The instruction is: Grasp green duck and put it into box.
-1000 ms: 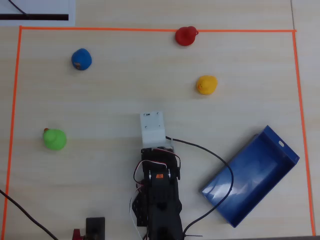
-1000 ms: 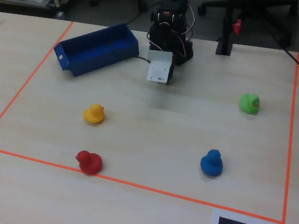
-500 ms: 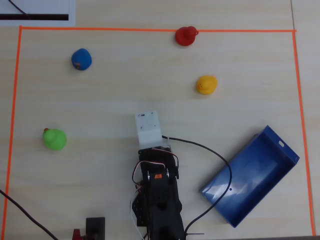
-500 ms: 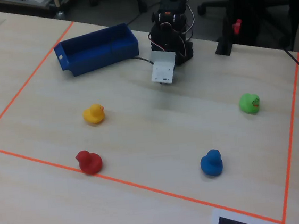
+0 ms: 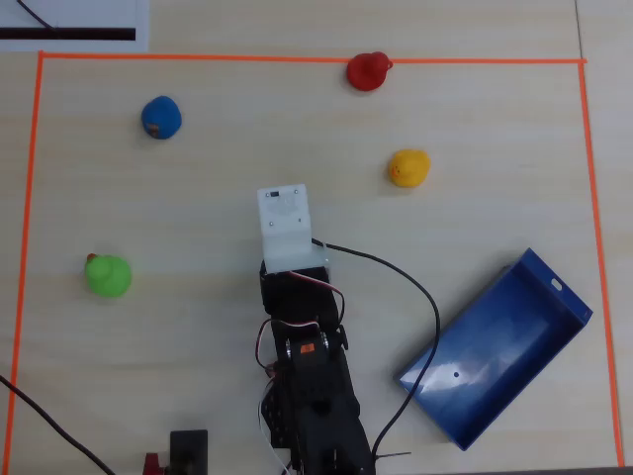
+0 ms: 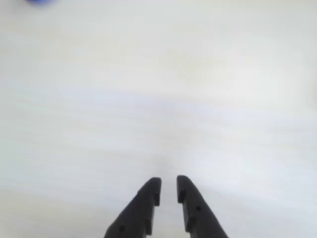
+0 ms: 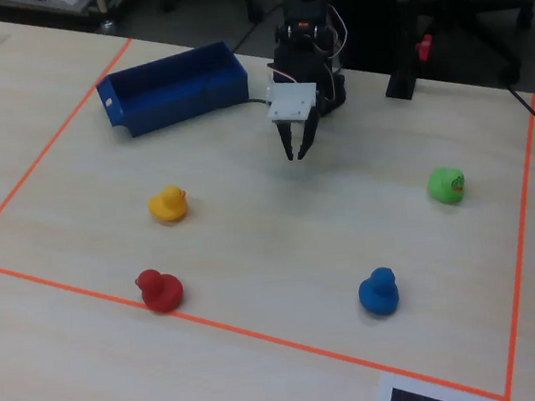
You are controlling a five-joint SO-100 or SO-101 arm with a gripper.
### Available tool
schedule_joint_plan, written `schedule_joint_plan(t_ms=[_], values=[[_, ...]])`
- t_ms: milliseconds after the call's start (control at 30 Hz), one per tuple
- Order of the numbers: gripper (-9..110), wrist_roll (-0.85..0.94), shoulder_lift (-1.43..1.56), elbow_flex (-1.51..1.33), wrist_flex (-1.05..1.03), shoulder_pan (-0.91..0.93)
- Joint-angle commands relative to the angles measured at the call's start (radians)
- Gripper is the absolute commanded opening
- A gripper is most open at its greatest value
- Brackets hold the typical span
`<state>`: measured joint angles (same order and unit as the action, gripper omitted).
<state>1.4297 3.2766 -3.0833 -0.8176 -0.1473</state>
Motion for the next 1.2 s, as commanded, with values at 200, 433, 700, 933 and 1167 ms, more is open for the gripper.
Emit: schedule_joint_plan(t_ms=[200,433,700,933,1167], values=[[0,-0.247,-0.621,0.693,0.094,-0.264],[8,-0.221,-0.686,0.506,0.746,-0.417],[9,-0.106,-0.753,0.284,1.074,-0.612],[11,-0.046,-0.973,0.244,1.204,-0.761],[24,-0.048,-1.055,0.236,1.075,-0.802]])
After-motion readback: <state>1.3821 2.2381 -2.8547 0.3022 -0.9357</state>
